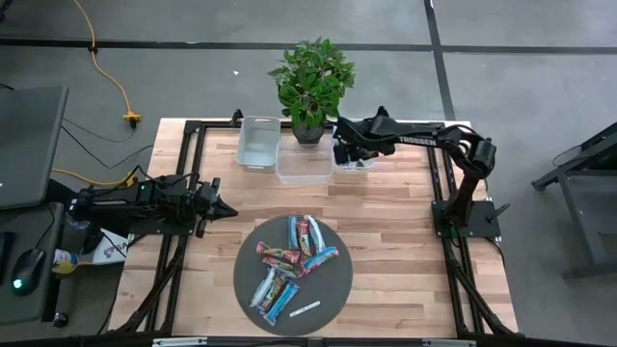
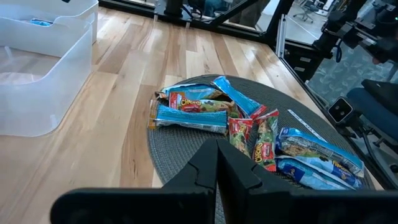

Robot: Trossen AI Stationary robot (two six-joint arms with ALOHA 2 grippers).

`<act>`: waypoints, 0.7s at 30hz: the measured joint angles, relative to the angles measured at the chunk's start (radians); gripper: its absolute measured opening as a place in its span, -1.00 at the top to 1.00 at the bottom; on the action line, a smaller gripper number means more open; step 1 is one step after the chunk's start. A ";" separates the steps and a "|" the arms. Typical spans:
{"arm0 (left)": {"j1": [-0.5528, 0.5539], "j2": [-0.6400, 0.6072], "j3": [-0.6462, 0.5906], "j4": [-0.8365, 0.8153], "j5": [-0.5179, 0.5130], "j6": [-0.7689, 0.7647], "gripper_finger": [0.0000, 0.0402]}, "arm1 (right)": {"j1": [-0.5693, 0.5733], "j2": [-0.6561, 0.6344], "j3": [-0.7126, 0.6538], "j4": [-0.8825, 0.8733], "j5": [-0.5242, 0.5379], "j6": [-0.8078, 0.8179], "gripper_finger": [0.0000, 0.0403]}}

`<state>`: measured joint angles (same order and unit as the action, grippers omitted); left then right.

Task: Pick and place Granola Bars by type
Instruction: Put the red granola bar into the transparent bin

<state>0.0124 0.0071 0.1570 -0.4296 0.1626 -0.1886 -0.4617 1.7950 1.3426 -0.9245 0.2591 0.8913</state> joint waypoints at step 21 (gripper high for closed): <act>0.000 0.000 0.000 0.000 0.005 0.000 1.00 | 0.062 -0.150 0.001 -0.106 -0.032 -0.301 0.39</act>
<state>0.0128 0.0068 0.1570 -0.4294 0.1672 -0.1886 -0.3999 1.6453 1.3434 -1.0301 0.2272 0.5900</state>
